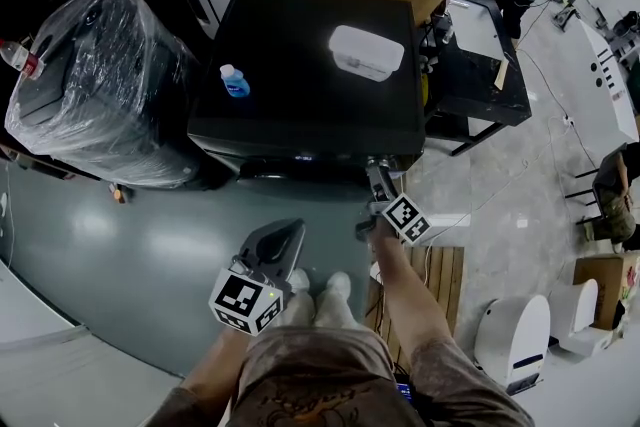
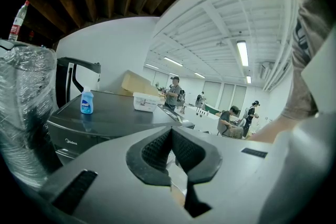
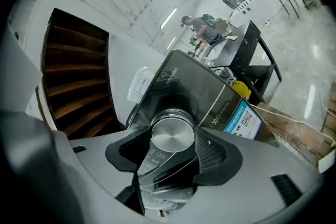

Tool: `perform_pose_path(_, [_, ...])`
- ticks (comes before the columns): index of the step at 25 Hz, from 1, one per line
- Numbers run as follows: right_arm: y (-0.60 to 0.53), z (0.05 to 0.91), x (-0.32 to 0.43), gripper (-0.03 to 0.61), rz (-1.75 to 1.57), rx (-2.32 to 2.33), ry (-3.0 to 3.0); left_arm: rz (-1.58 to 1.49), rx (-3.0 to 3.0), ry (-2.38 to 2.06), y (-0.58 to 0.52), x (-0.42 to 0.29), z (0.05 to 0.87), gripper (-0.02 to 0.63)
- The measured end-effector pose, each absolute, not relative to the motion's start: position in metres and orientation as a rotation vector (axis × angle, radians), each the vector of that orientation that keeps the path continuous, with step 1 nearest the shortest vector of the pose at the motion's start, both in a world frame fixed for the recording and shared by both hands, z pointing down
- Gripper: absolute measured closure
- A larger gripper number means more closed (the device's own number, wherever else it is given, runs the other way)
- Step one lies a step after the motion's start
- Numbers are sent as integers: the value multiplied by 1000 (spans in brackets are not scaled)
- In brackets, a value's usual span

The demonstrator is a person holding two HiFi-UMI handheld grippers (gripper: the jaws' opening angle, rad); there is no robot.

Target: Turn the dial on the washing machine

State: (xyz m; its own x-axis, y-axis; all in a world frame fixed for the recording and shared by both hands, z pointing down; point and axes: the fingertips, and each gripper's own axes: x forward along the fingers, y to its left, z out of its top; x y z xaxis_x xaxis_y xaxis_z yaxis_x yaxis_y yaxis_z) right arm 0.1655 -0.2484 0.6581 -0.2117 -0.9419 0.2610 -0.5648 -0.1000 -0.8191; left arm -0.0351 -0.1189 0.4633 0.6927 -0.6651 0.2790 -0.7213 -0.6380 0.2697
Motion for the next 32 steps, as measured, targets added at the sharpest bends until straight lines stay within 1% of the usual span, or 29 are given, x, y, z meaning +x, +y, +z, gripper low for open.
perform_pose_path(16, [-246,668,170,319,-1378,-1408,1291,222,2542,-1078,-115,-33,465,621])
perform_pose_path(25, [-247,662,171,318,-1358,-1465,1422,225,2537,-1070,-114,-34,466,621])
perform_pose_path(32, [-231,633,162,314,-1325,-1539,1678,193,2549,-1049,-118,-33,459,621])
